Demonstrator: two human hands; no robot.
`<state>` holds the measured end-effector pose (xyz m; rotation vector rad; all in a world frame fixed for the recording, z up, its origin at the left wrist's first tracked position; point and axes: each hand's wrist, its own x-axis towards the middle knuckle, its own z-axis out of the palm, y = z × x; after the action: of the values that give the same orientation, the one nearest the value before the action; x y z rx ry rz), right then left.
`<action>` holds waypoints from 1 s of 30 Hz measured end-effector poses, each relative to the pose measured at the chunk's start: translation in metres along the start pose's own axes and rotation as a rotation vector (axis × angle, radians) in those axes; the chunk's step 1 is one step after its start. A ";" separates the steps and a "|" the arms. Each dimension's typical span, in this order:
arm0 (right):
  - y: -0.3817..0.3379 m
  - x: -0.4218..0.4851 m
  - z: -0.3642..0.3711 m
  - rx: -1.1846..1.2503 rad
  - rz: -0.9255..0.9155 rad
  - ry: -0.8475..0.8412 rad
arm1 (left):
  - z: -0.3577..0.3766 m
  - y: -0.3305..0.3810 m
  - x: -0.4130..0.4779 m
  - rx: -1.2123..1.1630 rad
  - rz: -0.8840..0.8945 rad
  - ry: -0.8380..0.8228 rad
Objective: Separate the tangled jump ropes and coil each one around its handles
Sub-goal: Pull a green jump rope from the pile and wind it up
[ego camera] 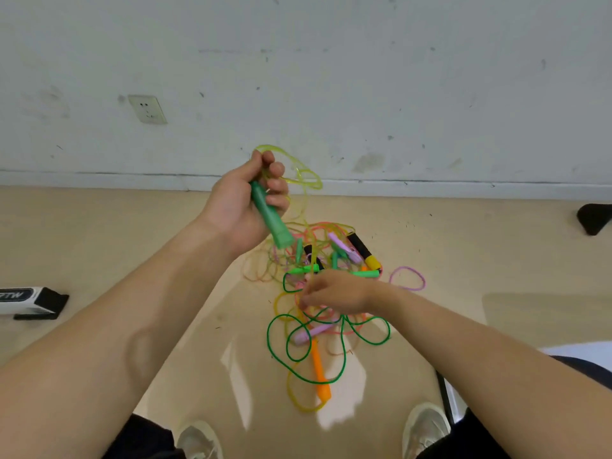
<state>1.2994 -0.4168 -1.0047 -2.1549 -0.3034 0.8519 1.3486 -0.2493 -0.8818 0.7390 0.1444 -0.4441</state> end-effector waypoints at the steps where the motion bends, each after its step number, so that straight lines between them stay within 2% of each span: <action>1: 0.008 0.003 0.000 -0.063 0.038 0.003 | -0.005 0.007 0.001 -0.015 0.037 0.032; 4: 0.021 0.001 -0.009 0.027 0.191 0.028 | -0.027 0.023 0.005 0.110 0.201 0.201; 6: 0.019 -0.004 -0.019 0.183 0.209 0.085 | -0.044 0.025 0.007 0.396 0.299 0.344; 8: 0.007 -0.011 -0.029 0.370 0.139 0.166 | -0.059 0.018 0.008 0.725 0.314 0.424; 10: -0.007 -0.015 -0.038 0.565 0.036 0.199 | -0.068 0.005 0.007 0.927 0.257 0.385; 13: -0.031 -0.022 -0.051 0.872 -0.074 0.229 | -0.068 -0.020 0.003 1.080 0.146 0.189; 17: -0.048 -0.028 -0.067 1.180 -0.173 0.306 | -0.051 -0.053 -0.004 1.033 0.038 0.016; 22: -0.039 -0.030 -0.088 1.339 -0.218 0.535 | -0.045 -0.062 -0.007 0.887 -0.107 -0.083; 26: -0.024 -0.027 -0.090 1.255 -0.090 0.621 | -0.040 -0.046 -0.004 0.904 -0.034 -0.002; 30: -0.017 -0.024 -0.078 0.898 0.159 0.640 | -0.021 -0.029 -0.004 0.503 -0.061 0.044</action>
<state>1.3344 -0.4624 -0.9444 -1.4765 0.4989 0.2389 1.3331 -0.2526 -0.9147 1.2407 0.0970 -0.5301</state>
